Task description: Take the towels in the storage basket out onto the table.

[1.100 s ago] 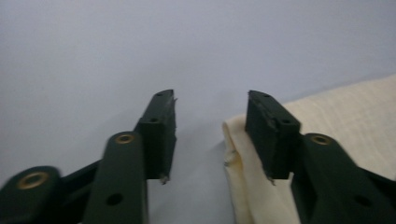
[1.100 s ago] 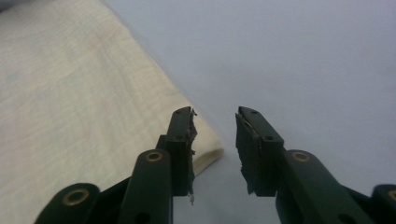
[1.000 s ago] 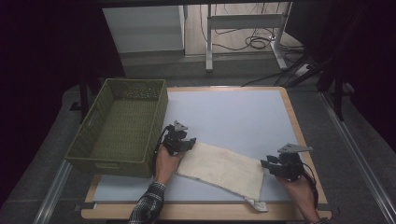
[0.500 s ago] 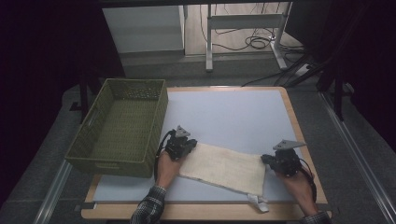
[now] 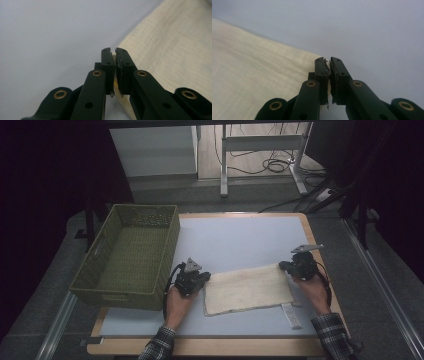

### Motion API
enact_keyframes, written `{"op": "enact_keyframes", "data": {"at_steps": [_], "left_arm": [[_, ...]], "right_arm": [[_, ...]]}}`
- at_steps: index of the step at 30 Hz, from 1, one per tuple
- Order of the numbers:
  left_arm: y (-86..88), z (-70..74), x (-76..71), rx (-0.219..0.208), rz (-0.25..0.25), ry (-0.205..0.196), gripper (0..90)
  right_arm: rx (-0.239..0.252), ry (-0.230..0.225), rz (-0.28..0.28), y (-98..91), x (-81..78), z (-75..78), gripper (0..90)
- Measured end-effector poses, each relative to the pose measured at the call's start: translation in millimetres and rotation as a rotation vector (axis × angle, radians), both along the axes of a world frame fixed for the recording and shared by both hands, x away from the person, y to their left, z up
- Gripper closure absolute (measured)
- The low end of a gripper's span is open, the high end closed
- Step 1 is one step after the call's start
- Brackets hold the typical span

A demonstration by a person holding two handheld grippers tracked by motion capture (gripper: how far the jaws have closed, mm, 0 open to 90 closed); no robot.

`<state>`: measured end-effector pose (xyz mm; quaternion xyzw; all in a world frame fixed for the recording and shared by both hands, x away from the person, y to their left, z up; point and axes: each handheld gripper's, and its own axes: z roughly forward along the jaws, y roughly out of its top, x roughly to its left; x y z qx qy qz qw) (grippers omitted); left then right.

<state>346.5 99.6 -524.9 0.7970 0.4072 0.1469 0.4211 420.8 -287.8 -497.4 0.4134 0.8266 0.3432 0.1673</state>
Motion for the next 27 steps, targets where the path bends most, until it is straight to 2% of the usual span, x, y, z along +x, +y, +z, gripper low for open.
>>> {"op": "enact_keyframes", "data": {"at_steps": [1,2,3,4,5,6,10,14,16,17,22,26,27], "left_arm": [[-0.3,1.6,0.7,0.021,0.01,-0.011,83.9],[-0.3,1.6,0.7,0.021,0.01,-0.011,79.2],[0.2,2.9,3.6,0.024,0.025,-0.024,69.4],[0.2,2.9,3.6,0.024,0.025,-0.024,64.3],[0.8,3.8,5.8,0.016,0.03,-0.023,64.3],[1.0,4.2,7.1,0.011,0.029,-0.021,58.8],[-4.4,-2.4,12.7,0.057,0.033,-0.017,50.8],[-6.1,-15.2,19.2,0.102,0.038,0.019,46.9],[-5.2,-18.6,21.1,0.096,0.036,0.025,42.4],[-3.0,-18.8,23.1,0.077,0.037,0.045,41.2],[-4.2,-19.5,22.5,0.084,0.032,0.04,39.0],[-3.6,-20.4,22.4,0.076,0.034,0.038,39.0],[-3.9,-20.6,22.2,0.076,0.035,0.036,39.0]], "right_arm": [[0.016,0.027,-0.011,0.9,8.9,-4.1,84.3],[0.016,0.027,-0.011,0.9,8.9,-4.1,84.3],[0.019,0.034,-0.013,2.1,11.2,-5.8,83.0],[0.019,0.034,-0.013,2.1,11.2,-5.8,83.0],[0.022,0.027,-0.008,2.4,10.5,-5.6,81.3],[0.037,0.011,-0.011,2.1,6.5,-3.7,75.8],[0.048,0.008,-0.021,-3.1,-2.7,2.3,67.9],[0.058,0.014,-0.003,-5.3,-12.3,5.1,59.8],[0.052,0.012,0.002,-5.3,-14.9,5.1,58.8],[0.053,0.016,0.017,-5.5,-19.8,4.5,56.2],[0.046,0.036,0.034,-4.4,-28.7,3.1,52.3],[0.048,0.045,0.057,-2.4,-40.0,2.2,49.5],[0.045,0.045,0.07,-0.2,-46.9,1.9,47.8]]}}
